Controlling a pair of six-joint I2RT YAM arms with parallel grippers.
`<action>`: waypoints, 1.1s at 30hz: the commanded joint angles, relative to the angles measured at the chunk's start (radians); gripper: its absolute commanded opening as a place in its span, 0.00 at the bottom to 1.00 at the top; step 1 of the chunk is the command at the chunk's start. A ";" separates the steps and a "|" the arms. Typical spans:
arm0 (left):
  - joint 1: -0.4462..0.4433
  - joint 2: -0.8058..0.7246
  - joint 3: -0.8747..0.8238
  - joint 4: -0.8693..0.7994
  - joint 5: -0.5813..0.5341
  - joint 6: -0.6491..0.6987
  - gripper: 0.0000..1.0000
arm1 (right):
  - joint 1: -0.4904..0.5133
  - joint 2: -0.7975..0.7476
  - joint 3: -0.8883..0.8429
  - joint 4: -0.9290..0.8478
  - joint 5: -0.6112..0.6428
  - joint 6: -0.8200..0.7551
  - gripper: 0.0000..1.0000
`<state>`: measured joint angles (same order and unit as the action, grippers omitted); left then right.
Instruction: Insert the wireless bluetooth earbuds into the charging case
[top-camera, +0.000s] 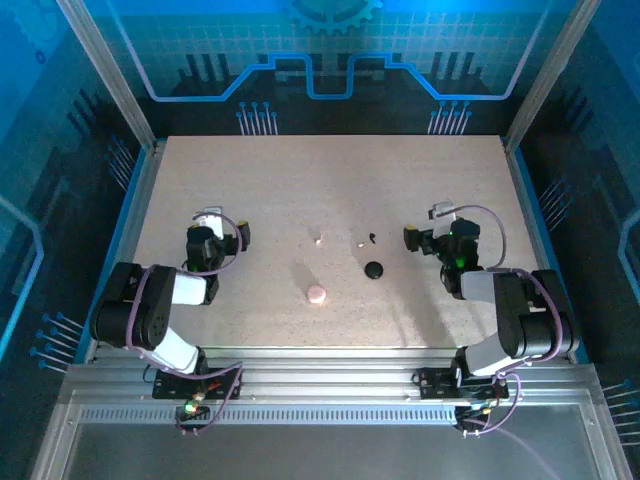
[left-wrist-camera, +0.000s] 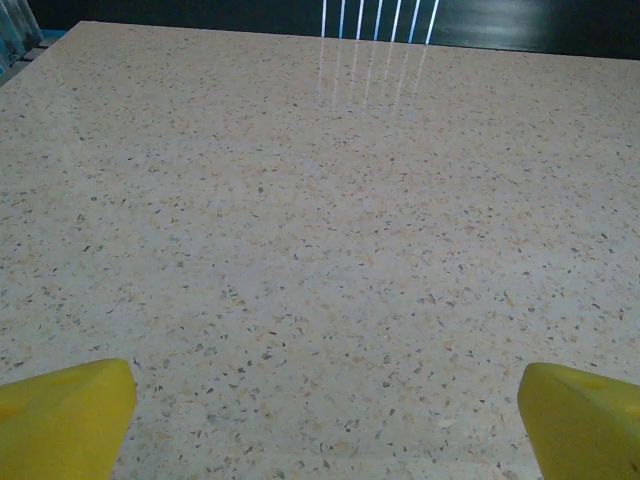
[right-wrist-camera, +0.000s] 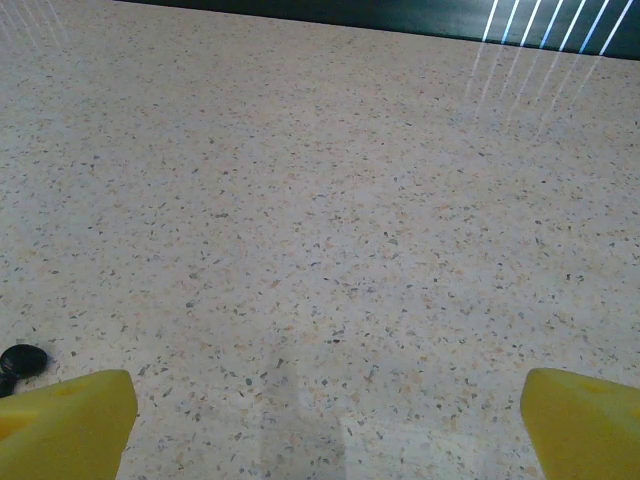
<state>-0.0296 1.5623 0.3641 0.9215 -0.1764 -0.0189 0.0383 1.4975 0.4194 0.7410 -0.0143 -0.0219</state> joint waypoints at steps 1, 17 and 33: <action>0.005 -0.012 0.018 0.002 0.044 0.026 0.99 | 0.004 0.007 0.022 -0.003 0.008 0.008 1.00; 0.005 -0.013 0.019 -0.003 0.047 0.027 0.99 | 0.003 0.007 0.021 -0.003 0.010 0.009 1.00; 0.007 -0.013 0.022 -0.007 0.055 0.025 0.99 | 0.003 0.007 0.024 -0.006 0.010 0.009 1.00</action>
<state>-0.0296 1.5623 0.3641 0.9207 -0.1432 -0.0154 0.0383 1.4975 0.4194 0.7410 -0.0143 -0.0219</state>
